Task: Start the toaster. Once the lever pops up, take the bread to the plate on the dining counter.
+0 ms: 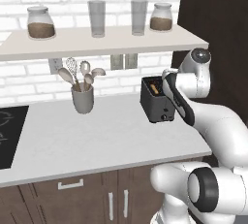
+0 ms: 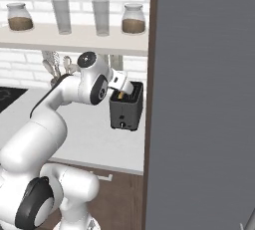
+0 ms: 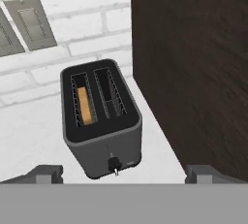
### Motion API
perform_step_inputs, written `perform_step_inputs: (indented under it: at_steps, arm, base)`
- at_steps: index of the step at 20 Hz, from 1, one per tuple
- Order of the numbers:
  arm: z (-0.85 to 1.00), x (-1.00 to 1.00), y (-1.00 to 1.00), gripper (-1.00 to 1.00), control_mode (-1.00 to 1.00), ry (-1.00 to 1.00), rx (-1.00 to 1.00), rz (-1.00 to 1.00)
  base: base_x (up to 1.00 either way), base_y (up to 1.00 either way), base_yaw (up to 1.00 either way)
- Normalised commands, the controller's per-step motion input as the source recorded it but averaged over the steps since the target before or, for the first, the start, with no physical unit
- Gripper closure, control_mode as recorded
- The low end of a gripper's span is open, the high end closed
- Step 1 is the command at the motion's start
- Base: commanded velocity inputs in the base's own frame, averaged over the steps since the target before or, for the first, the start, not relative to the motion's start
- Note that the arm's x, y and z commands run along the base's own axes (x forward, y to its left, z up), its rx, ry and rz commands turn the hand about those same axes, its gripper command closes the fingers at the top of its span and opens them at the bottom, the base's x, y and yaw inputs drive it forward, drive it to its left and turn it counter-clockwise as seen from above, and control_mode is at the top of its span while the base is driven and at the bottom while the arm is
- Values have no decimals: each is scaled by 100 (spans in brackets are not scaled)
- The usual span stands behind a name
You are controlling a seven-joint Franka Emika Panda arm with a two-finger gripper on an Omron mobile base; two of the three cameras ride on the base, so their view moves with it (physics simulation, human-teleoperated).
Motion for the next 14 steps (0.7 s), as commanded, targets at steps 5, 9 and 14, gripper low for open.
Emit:
perform_step_inputs:
  at_steps: [5, 9, 14]
  arm:
    - [0, 0, 0, -100, -100, 0, 0, 0]
    - [0, 0, 0, -100, -100, 0, 0, 0]
    - [0, 0, 0, -100, -100, 0, 0, 0]
  base:
    - [0, 0, 0]
    - [0, 0, 0]
    - [0, 0, 0]
